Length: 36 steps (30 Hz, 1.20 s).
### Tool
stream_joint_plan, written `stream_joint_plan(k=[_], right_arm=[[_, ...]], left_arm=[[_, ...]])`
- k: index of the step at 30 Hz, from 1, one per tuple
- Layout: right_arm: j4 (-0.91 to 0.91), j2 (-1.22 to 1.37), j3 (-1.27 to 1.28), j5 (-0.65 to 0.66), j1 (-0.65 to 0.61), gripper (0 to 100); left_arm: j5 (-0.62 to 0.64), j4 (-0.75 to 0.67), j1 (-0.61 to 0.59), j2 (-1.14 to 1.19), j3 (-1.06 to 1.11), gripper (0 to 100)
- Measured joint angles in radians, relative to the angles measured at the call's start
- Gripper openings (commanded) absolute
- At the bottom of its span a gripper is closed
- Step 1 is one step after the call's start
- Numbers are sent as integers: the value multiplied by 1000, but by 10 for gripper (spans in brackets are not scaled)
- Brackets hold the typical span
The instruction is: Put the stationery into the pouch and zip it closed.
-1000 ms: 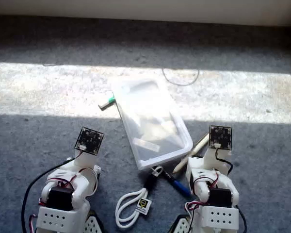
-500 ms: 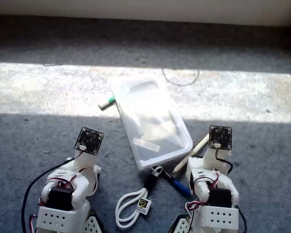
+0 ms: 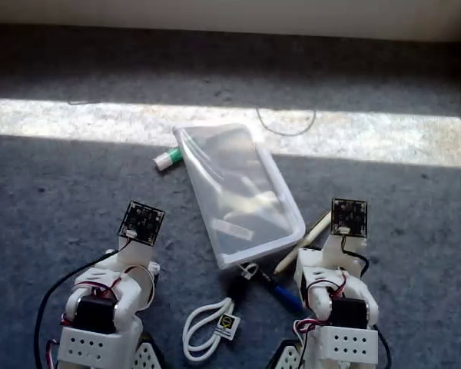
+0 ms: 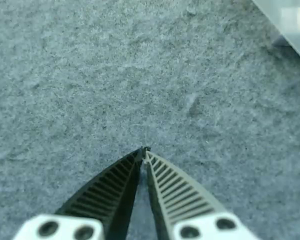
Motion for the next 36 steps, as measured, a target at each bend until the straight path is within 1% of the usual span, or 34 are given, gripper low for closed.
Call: stream_joint_plan(k=[16,21,30,36], right_arm=[[0,0,0,0,0,5],[0,0,0,0,-61,5],[0,0,0,0,-74,5],[0,0,0,0,-140,5]], left_arm=[[0,0,0,0,0,9],[0,0,0,0,0,9],[0,0,0,0,0,9],[0,0,0,0,0,9]])
